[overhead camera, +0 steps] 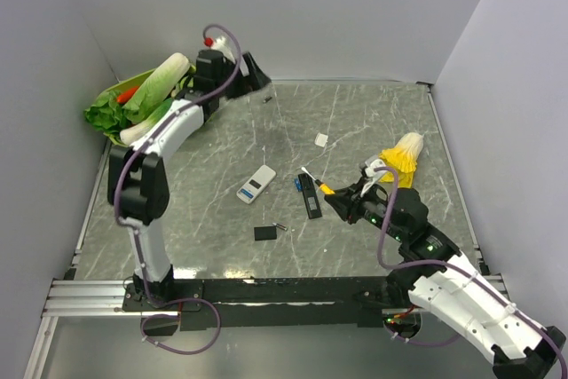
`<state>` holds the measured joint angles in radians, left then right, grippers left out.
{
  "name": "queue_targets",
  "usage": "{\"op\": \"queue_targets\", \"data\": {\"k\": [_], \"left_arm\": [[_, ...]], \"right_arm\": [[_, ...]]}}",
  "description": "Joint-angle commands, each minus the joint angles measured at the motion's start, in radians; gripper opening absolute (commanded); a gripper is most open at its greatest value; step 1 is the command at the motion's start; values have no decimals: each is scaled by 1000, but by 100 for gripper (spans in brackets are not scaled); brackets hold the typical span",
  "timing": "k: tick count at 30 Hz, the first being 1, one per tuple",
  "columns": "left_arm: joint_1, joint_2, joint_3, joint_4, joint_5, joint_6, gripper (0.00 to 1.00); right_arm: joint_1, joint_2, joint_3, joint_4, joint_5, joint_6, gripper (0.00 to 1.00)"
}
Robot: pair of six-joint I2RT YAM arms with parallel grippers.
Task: Unload the batteries from the remote control
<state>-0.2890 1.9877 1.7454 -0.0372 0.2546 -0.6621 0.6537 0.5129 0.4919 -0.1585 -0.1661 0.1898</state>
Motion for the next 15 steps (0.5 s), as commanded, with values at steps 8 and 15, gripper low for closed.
{"op": "queue_targets", "data": {"k": [8,15], "left_arm": [[-239,-231,-217,-677,-354,332,99],[-309,-176,-308,-670,-367,380,99]], "right_arm": [[-3,-151,7,-33,-21,-12,0],[-3,-195,10,-52,-55,17,0]]}}
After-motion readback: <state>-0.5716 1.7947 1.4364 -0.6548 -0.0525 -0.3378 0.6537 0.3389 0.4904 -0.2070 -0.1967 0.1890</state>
